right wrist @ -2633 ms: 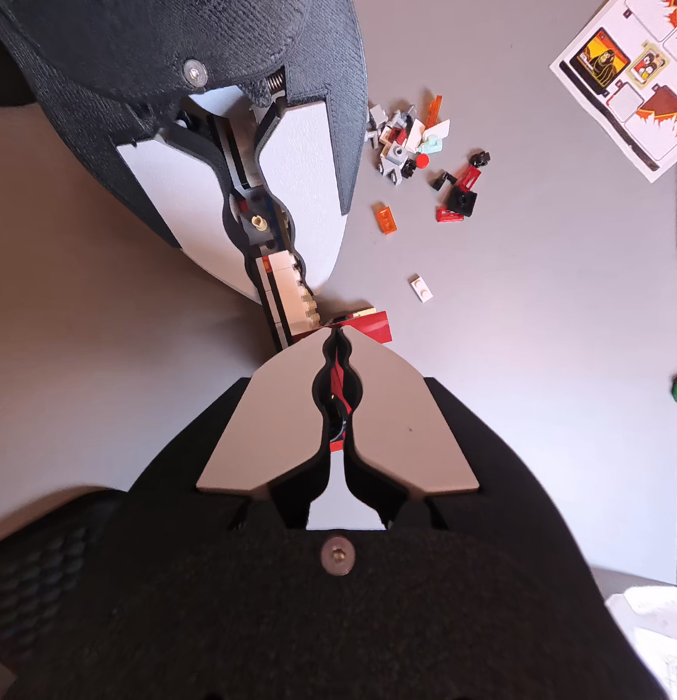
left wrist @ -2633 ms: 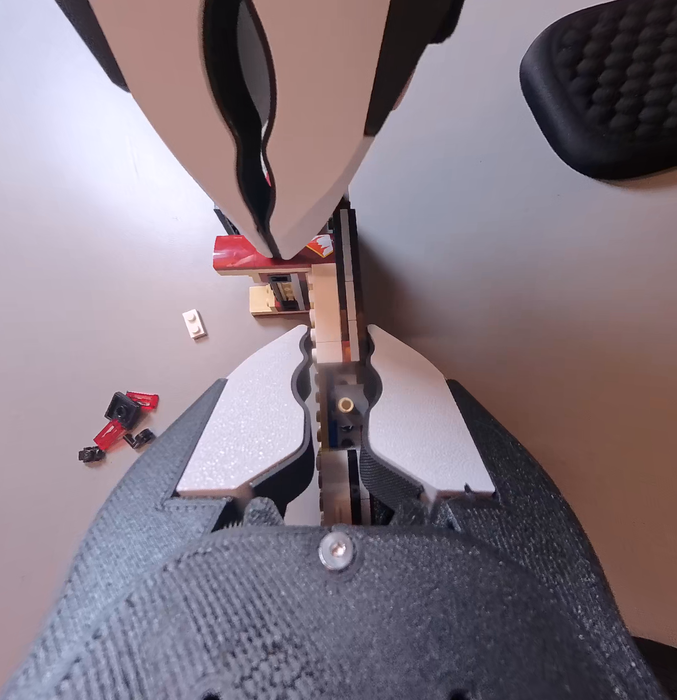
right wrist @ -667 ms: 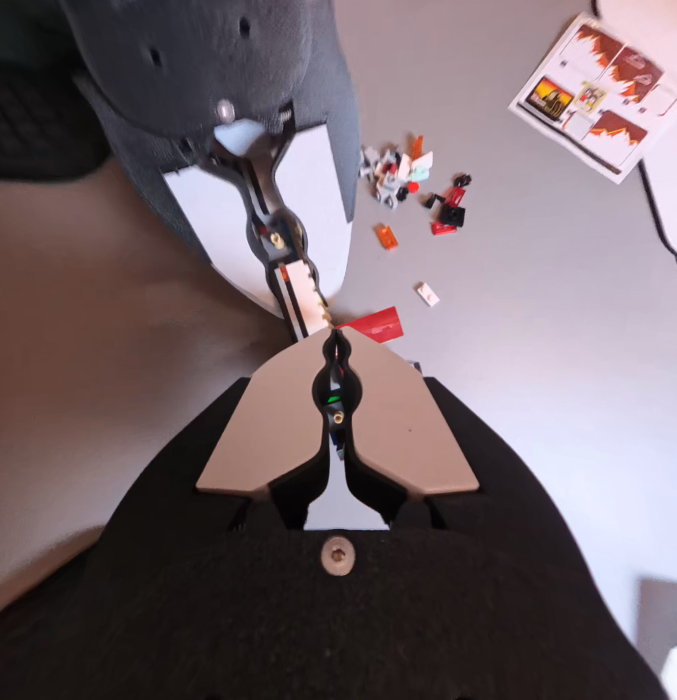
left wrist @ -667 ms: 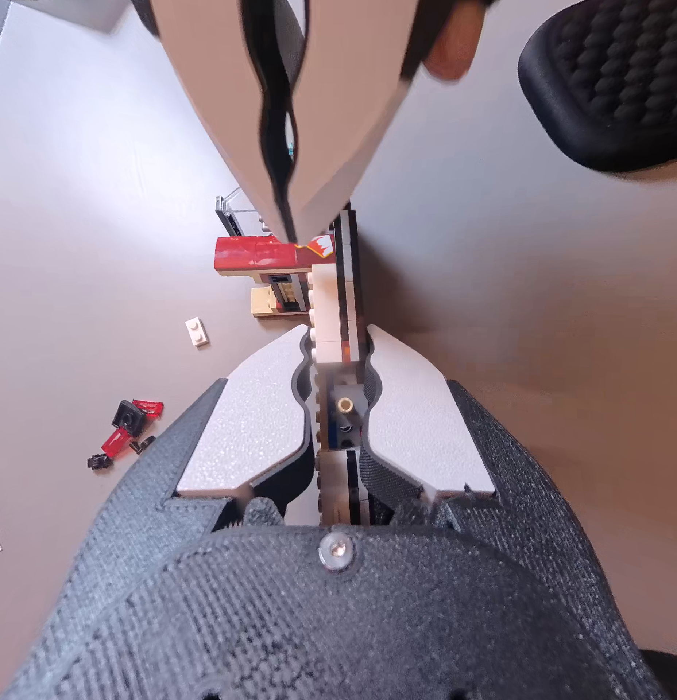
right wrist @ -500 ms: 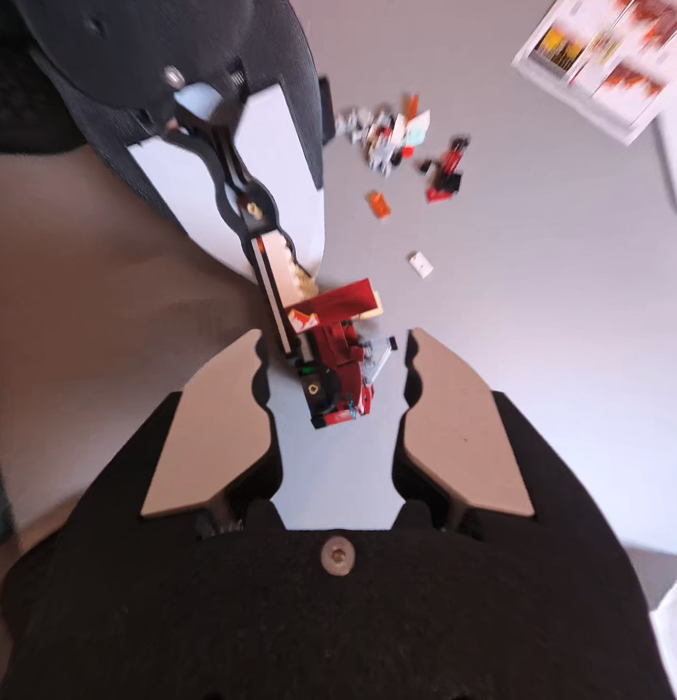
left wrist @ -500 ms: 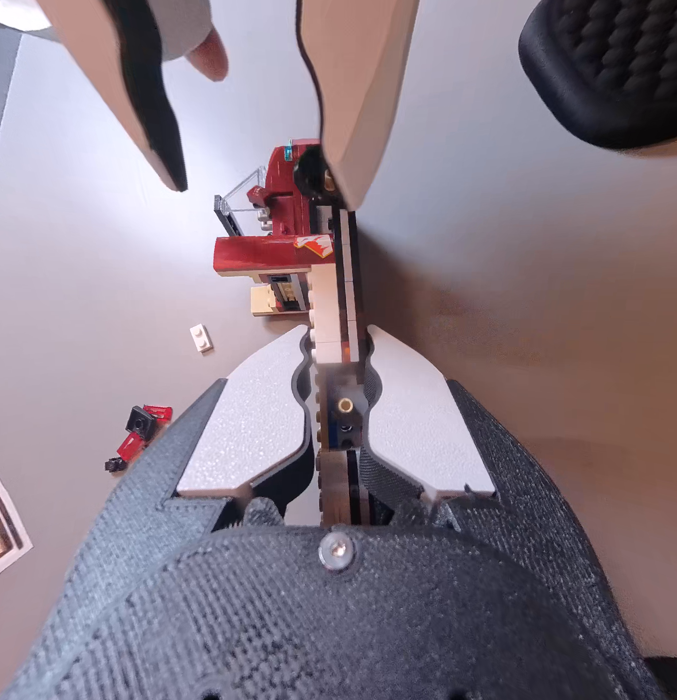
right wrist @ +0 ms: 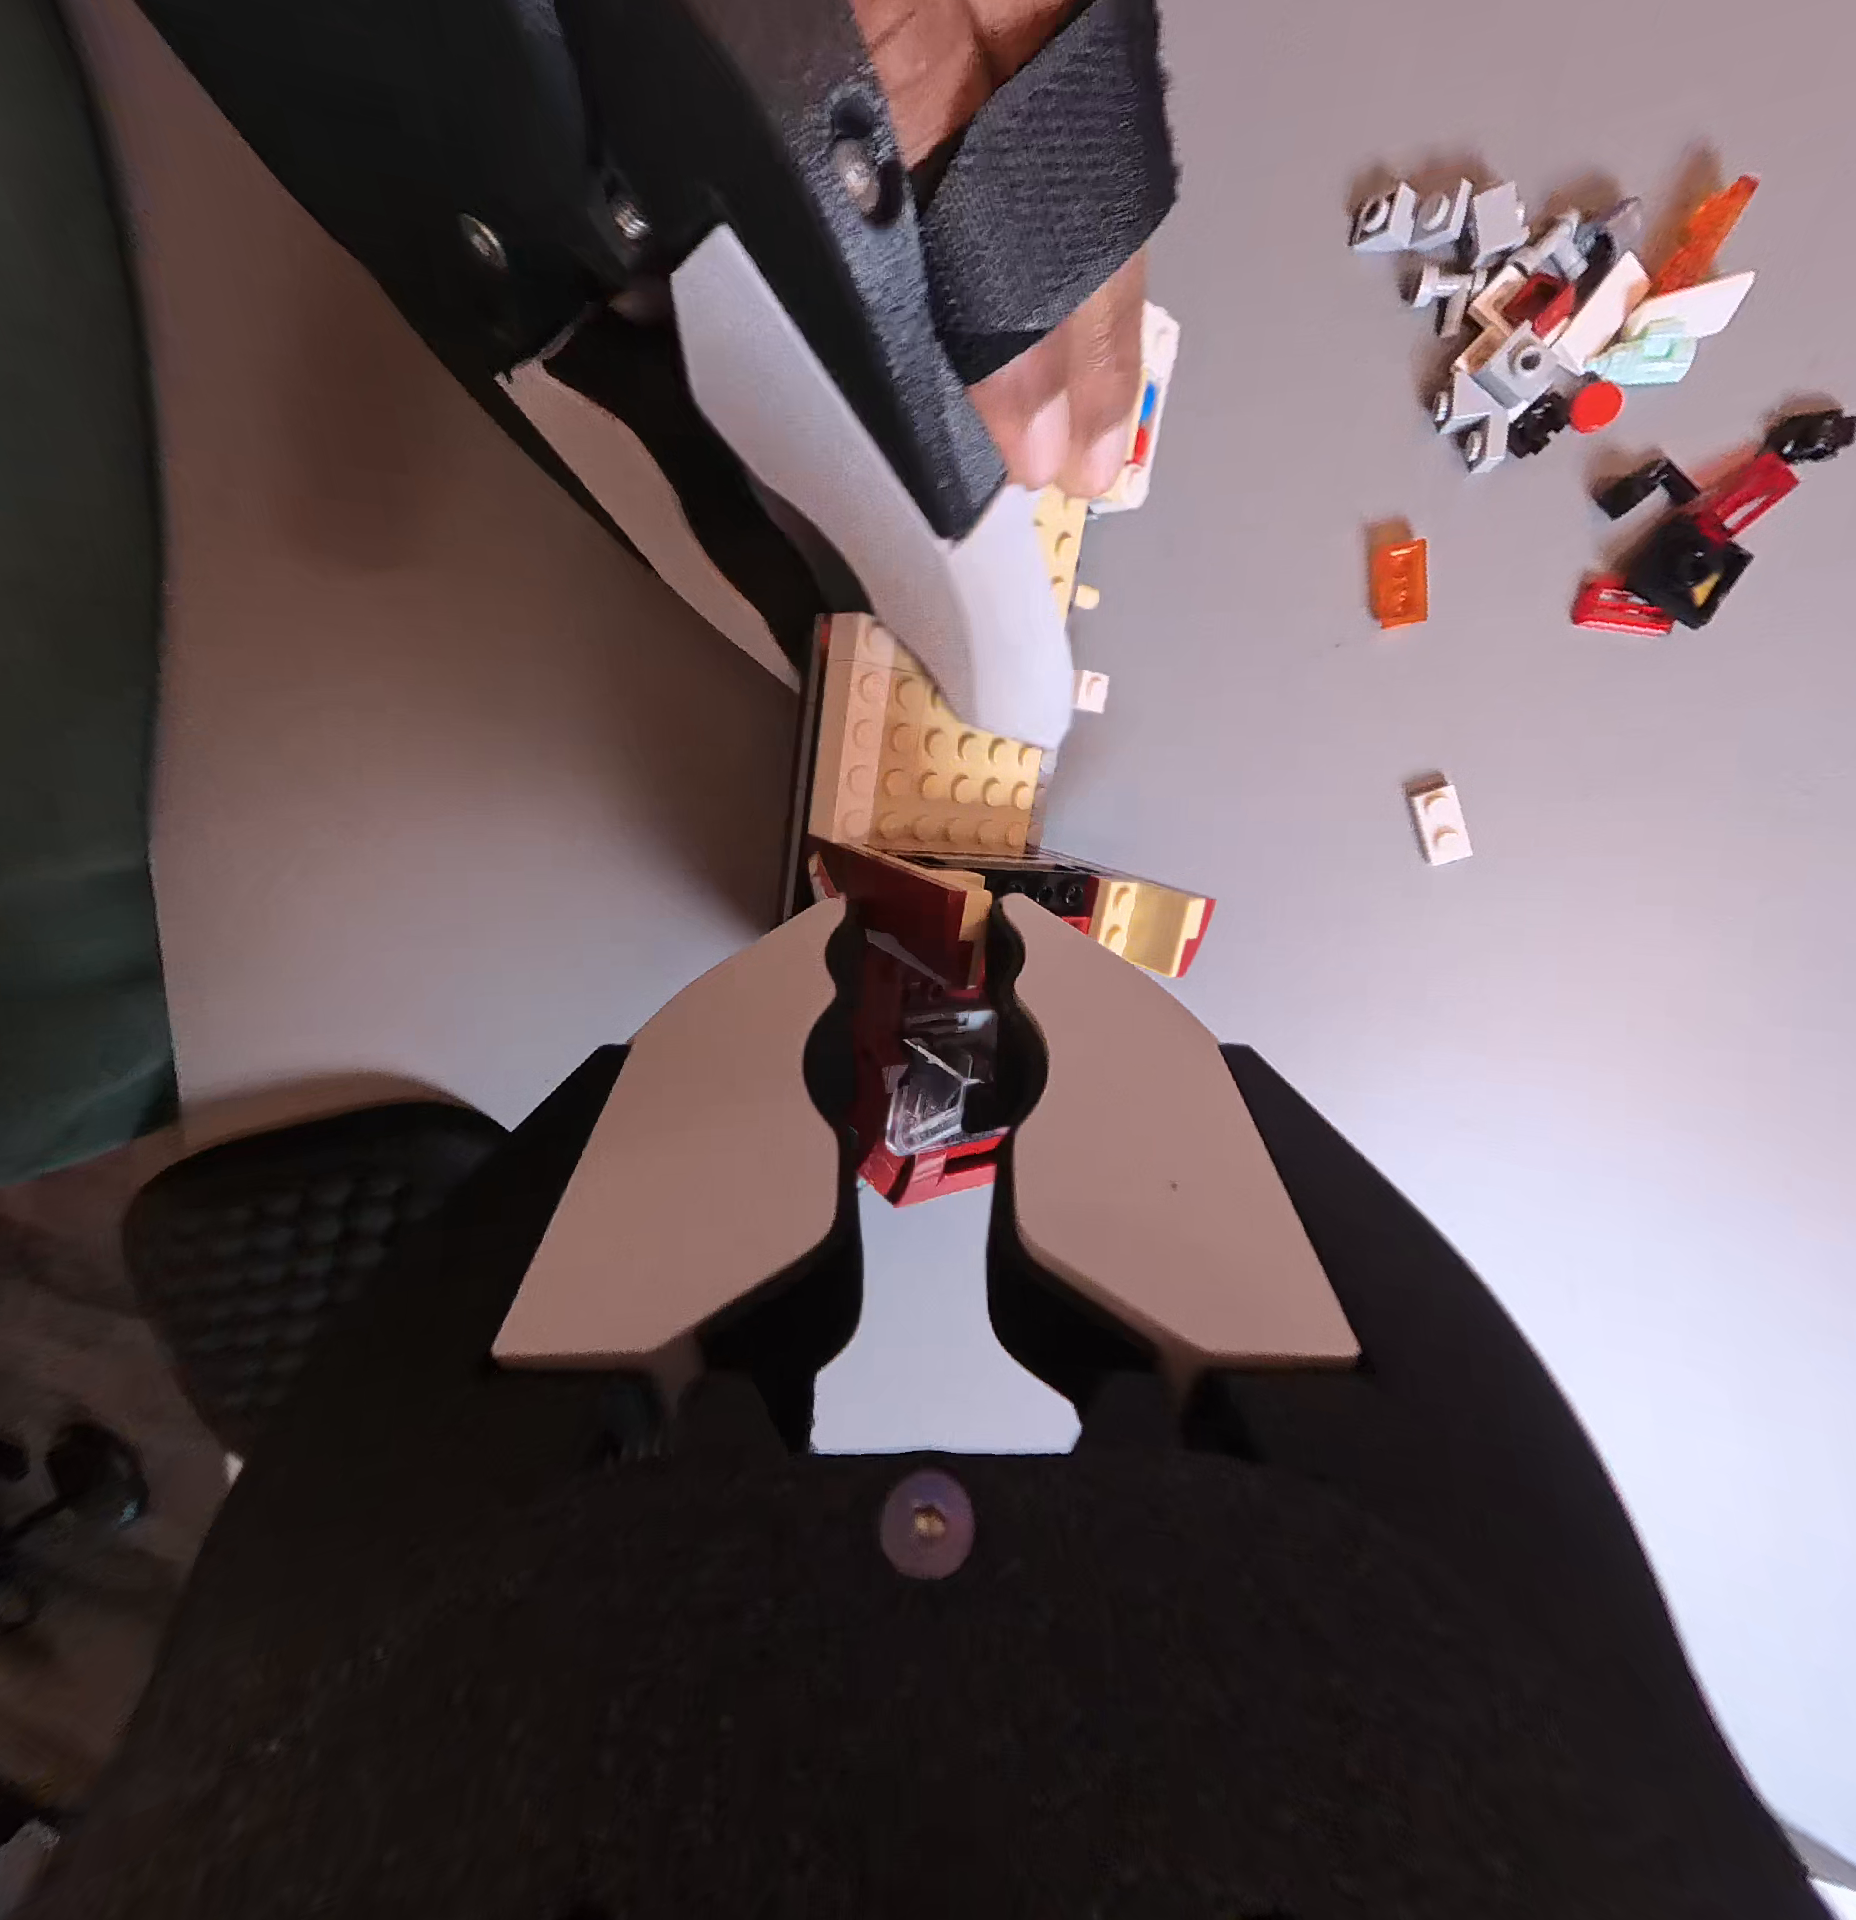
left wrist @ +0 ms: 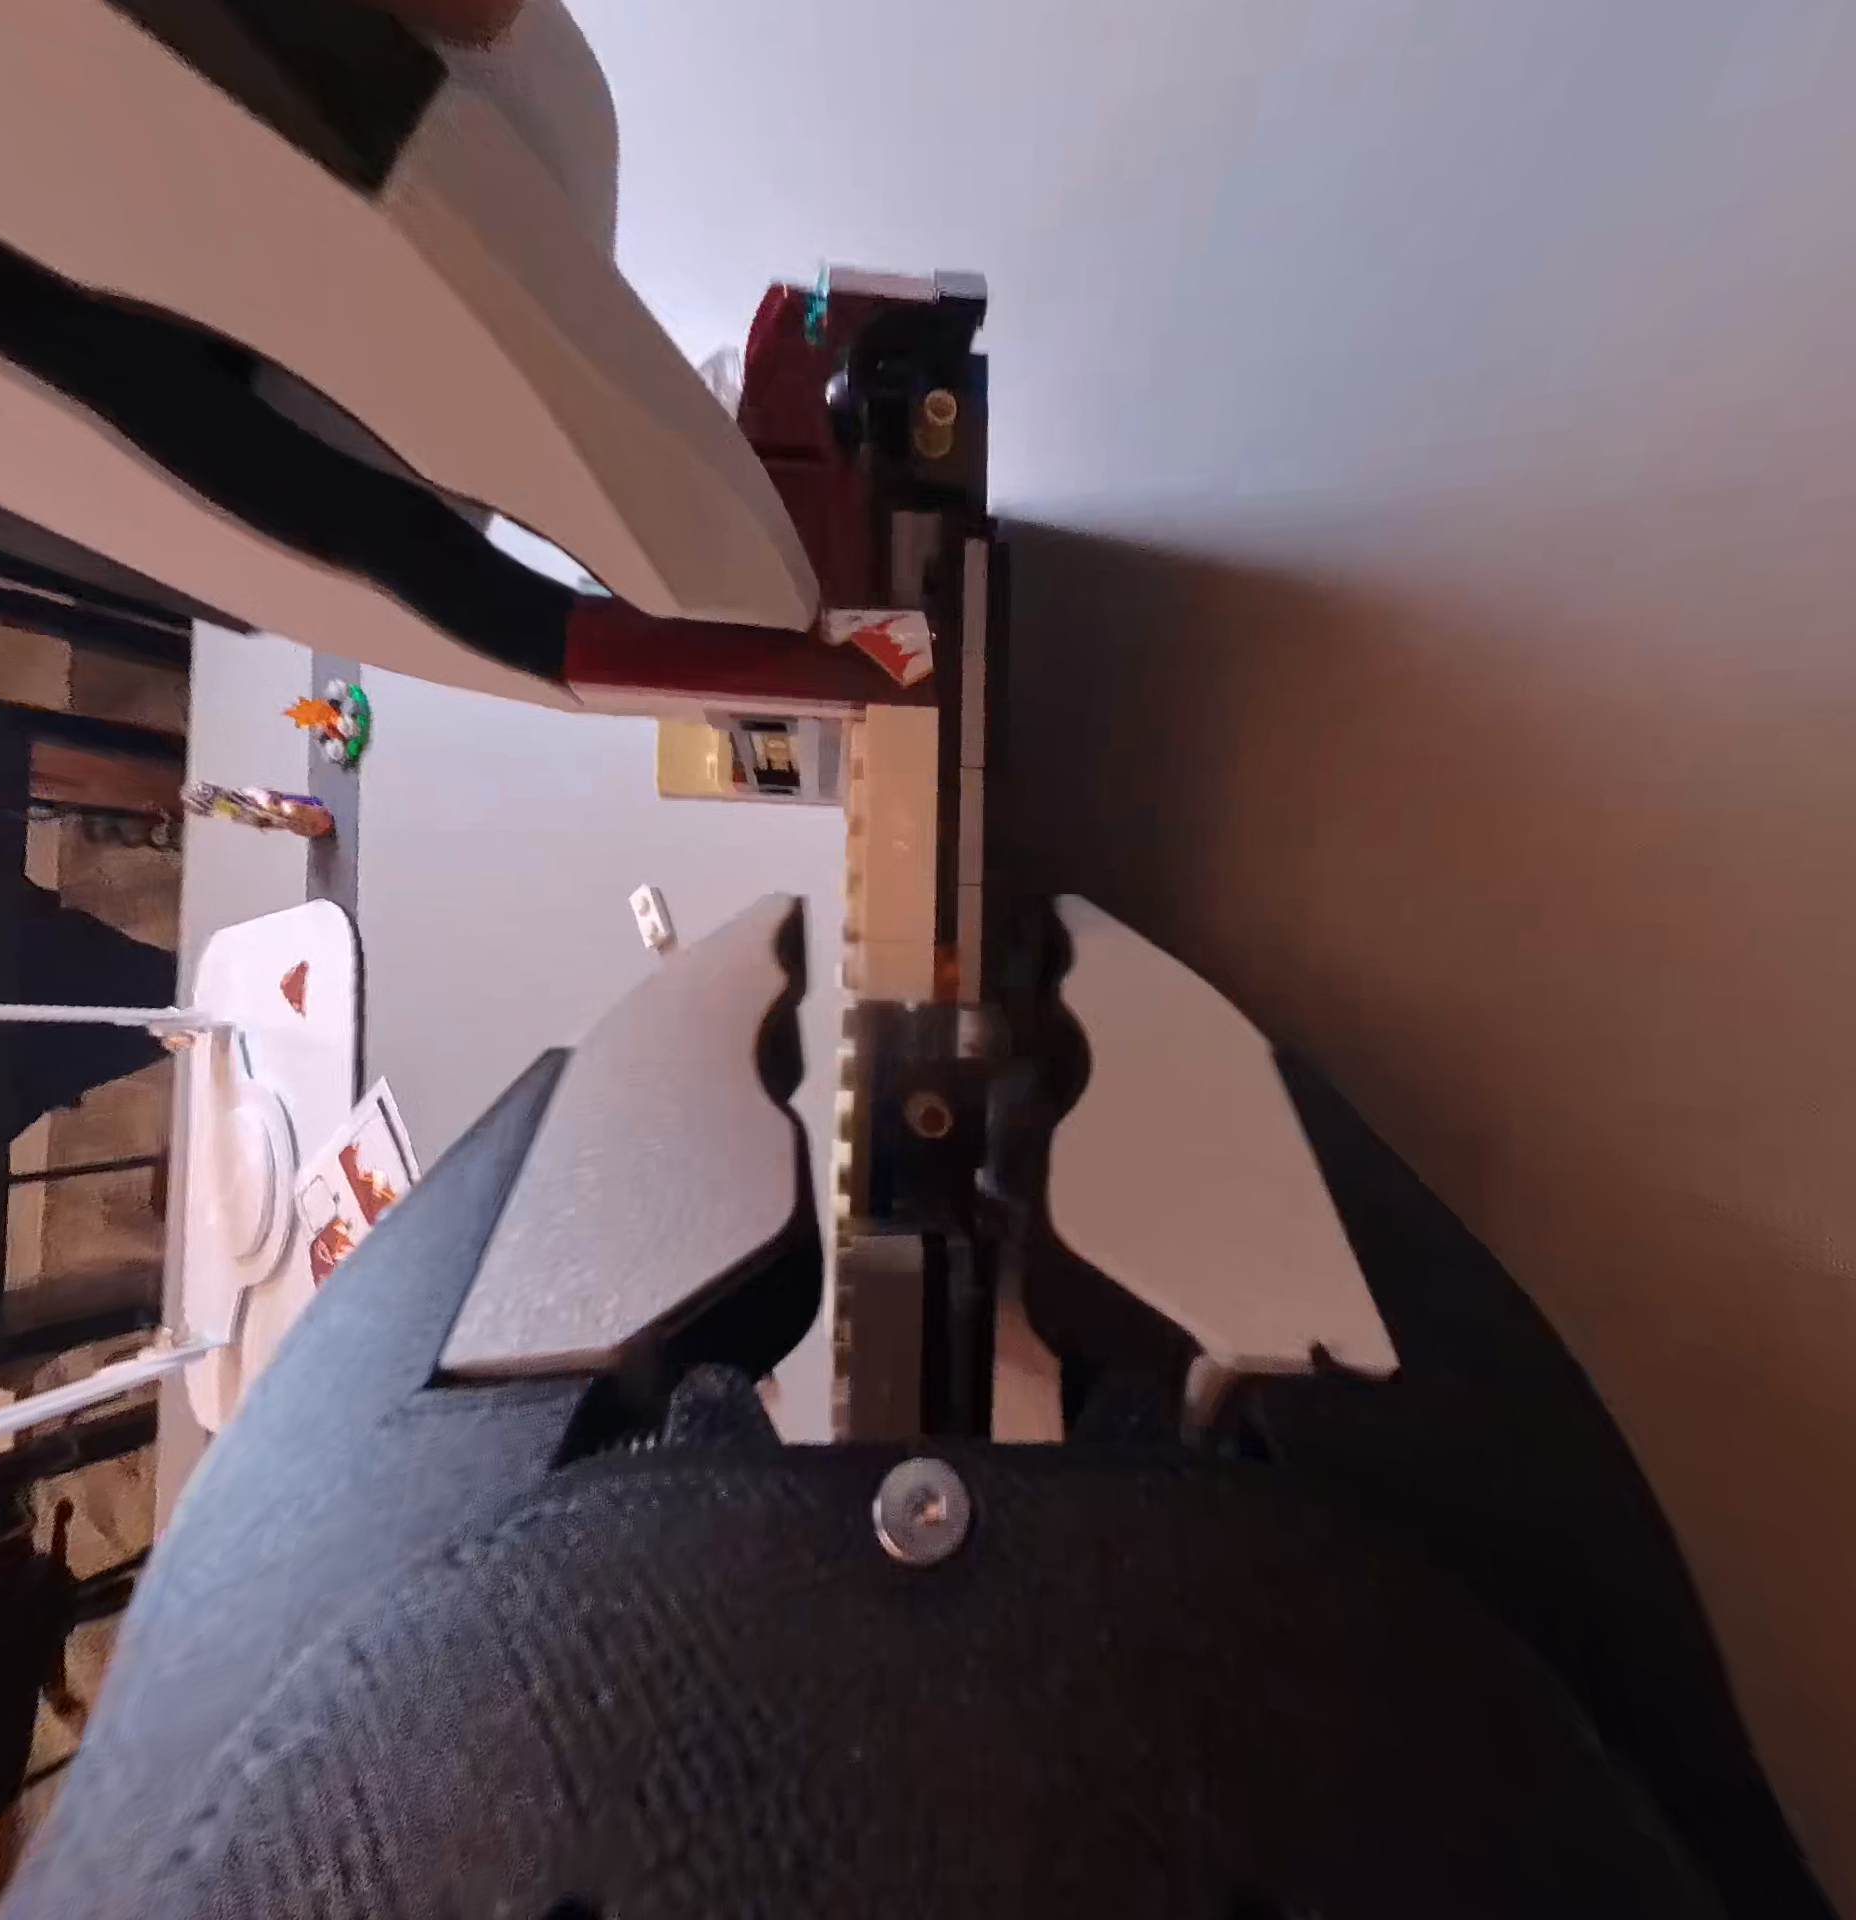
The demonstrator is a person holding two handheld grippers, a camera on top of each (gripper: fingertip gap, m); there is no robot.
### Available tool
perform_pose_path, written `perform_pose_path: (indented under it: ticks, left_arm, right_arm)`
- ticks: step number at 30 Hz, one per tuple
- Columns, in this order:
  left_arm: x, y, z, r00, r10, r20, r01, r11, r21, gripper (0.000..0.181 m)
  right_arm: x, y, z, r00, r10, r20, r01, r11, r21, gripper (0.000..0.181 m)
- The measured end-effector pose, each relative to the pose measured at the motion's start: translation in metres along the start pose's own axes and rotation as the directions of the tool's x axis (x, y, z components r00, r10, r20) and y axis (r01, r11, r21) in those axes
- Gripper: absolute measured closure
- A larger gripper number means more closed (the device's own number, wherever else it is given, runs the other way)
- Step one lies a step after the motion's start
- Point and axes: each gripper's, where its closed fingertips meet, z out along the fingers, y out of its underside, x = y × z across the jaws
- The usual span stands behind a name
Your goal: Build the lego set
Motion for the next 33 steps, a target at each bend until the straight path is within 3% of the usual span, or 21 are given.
perform_pose_path:
  ticks: [2, 5, 8, 10, 14, 18, 24, 27, 30, 33]
  left_arm:
    - [0.006, 0.003, -0.002, 0.999, -0.03, -0.015, 0.03, 0.999, -0.017, 0.115]
    - [0.01, -0.002, -0.02, 0.983, -0.17, -0.071, 0.175, 0.982, 0.071, 0.102]
    - [0.003, -0.001, -0.037, 0.892, -0.398, -0.215, 0.435, 0.885, 0.168, 0.098]
    - [-0.004, 0.016, -0.036, 0.827, -0.498, -0.262, 0.545, 0.823, 0.159, 0.096]
    - [0.0, 0.045, -0.022, 0.828, -0.51, -0.234, 0.537, 0.841, 0.064, 0.097]
    - [0.009, 0.051, -0.011, 0.826, -0.506, -0.249, 0.524, 0.852, 0.006, 0.104]
    - [0.01, 0.052, -0.013, 0.828, -0.508, -0.239, 0.525, 0.851, 0.01, 0.104]
    - [0.011, 0.053, -0.014, 0.826, -0.513, -0.232, 0.531, 0.847, 0.017, 0.104]
    - [0.012, 0.053, -0.014, 0.827, -0.513, -0.231, 0.533, 0.846, 0.026, 0.104]
    - [0.012, 0.053, -0.015, 0.826, -0.517, -0.226, 0.536, 0.843, 0.032, 0.104]
  right_arm:
    - [-0.004, -0.001, 0.001, 0.999, -0.025, -0.039, 0.026, 1.0, 0.012, 0.161]
    - [-0.01, 0.0, 0.005, 0.984, -0.093, -0.152, 0.096, 0.995, 0.011, 0.162]
    - [-0.015, 0.005, 0.011, 0.939, -0.175, -0.297, 0.175, 0.984, -0.028, 0.164]
    - [-0.016, 0.012, 0.017, 0.9, -0.221, -0.376, 0.211, 0.975, -0.069, 0.165]
    - [-0.013, 0.019, 0.022, 0.814, -0.298, -0.499, 0.277, 0.954, -0.118, 0.165]
    - [-0.014, 0.019, 0.021, 0.763, -0.321, -0.561, 0.311, 0.943, -0.117, 0.164]
    - [-0.024, 0.023, -0.003, 0.802, -0.088, -0.591, 0.181, 0.978, 0.1, 0.14]
    - [-0.02, 0.044, -0.018, 0.766, 0.059, -0.64, 0.095, 0.974, 0.204, 0.128]
    - [-0.014, 0.063, -0.013, 0.749, 0.188, -0.635, 0.024, 0.951, 0.31, 0.126]
    - [-0.005, 0.074, -0.003, 0.723, 0.231, -0.651, 0.001, 0.942, 0.335, 0.129]
